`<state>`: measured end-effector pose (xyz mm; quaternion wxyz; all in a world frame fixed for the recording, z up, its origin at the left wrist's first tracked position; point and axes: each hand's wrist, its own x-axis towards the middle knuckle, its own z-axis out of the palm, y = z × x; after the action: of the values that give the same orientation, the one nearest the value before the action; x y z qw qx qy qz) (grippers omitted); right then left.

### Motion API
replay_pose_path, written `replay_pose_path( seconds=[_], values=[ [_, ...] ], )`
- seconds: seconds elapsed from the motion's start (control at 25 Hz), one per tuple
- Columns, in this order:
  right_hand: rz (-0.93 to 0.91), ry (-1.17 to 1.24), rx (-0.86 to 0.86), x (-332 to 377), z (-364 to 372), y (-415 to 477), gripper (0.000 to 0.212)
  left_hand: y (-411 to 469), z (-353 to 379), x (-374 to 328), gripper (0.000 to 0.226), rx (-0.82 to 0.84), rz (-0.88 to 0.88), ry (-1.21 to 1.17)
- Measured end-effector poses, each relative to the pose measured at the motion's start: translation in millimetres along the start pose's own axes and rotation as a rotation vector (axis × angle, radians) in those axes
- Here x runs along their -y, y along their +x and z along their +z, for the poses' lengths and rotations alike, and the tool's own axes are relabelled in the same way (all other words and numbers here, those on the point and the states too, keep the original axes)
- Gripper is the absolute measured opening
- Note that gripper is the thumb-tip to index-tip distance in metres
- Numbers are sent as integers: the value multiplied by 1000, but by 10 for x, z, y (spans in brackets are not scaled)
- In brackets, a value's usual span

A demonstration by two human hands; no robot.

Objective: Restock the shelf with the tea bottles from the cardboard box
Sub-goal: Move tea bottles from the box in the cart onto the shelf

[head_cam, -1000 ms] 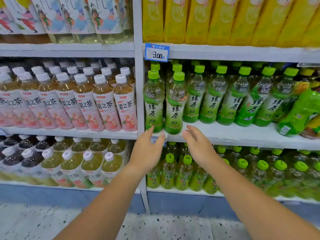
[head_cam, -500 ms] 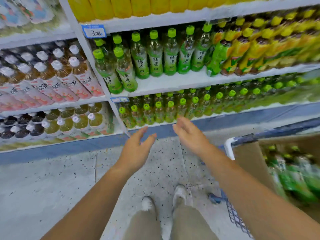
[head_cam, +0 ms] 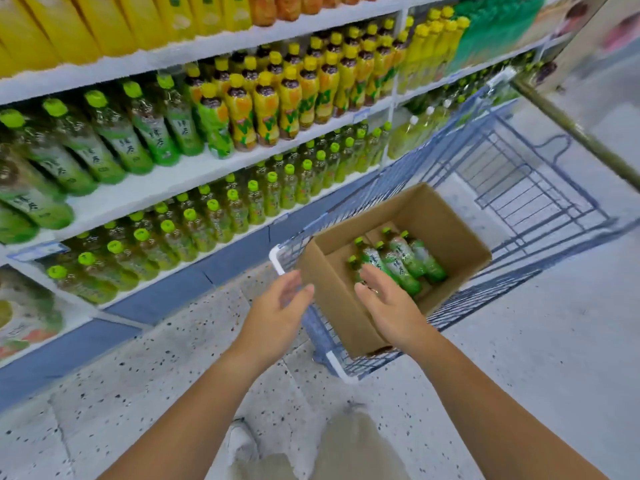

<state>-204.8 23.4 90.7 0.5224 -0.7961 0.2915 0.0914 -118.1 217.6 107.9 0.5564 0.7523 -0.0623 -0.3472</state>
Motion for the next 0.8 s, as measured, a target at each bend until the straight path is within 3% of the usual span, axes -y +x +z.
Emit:
replay_pose_path(
  seconds=[0.24,0.44,0.56,0.68,0.8],
  values=[
    [136,37,-8,-879,-931,404,59,688,1349,-110,55,52,-116,35],
    [237,-50,181,-1618,-1566,1222,61,1558,2320,54,50,-109,-300,-2],
    [283,-155,278,-1945,-1669,1786,64,2008,2607,313,51,-162,-438,-22],
    [323,-275,394,-2173,-1573,2343,65,2403,2689,730,21,-273,-574,-40],
    [354,-363,433,-2419,-1348,2872,69,2785,2725,1233,31,-346,-693,-84]
  ],
)
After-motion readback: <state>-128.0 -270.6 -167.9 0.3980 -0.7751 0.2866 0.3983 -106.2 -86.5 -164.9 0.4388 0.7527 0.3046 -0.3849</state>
